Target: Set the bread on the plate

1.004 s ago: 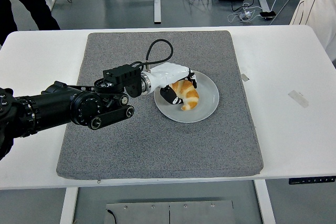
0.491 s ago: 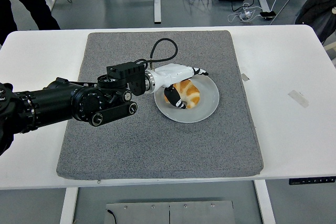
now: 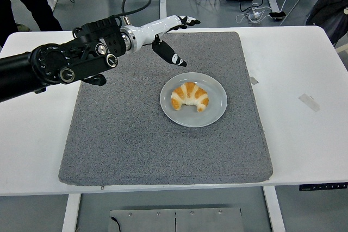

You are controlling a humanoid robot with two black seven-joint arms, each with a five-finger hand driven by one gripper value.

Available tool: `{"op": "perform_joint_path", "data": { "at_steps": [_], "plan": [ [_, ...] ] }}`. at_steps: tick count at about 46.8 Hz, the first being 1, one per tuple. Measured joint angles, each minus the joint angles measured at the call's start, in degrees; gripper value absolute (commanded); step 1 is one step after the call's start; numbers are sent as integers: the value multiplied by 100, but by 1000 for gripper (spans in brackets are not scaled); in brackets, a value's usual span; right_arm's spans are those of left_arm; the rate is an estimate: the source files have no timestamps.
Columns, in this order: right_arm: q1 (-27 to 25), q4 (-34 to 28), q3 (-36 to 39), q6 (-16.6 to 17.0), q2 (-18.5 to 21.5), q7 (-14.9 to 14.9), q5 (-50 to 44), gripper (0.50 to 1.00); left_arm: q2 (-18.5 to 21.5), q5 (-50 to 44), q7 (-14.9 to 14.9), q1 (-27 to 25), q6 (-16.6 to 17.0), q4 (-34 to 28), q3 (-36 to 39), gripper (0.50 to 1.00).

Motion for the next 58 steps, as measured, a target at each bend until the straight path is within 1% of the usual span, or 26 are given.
{"op": "perform_joint_path", "data": {
  "at_steps": [8,12,17,21,28,35,45,48,58],
  "plan": [
    [-2,0,0,0,0,1,0,1000,351,-1101,-6,365,-7,67,-649,975],
    [1,0,0,0,0,0,0,1000,409,-1558,-8,579,-11,107,-974,977],
    [1,0,0,2,0,-2,0,1000,411,-1952,-8,836,-18,183,-1511,977],
    [2,0,0,2,0,-2,0,1000,351,-2124,-2,1054,-30,488,-1993,975],
    [3,5,9,5,0,0,0,1000,198,-2311,3,1430,-235,934,-2843,977],
    [-1,156,12,26,1,-3,0,1000,161,-2493,9,1738,-516,1386,-3486,975],
    [-37,184,0,28,0,-5,0,1000,-89,-2859,8,1862,-1114,2325,-3855,975],
    [-33,183,0,28,0,-5,0,1000,-159,-2945,4,1865,-1256,2485,-3866,975],
    [8,178,-4,28,0,0,0,1000,-201,-3155,5,1865,-1323,2557,-3875,977]
  ]
}}
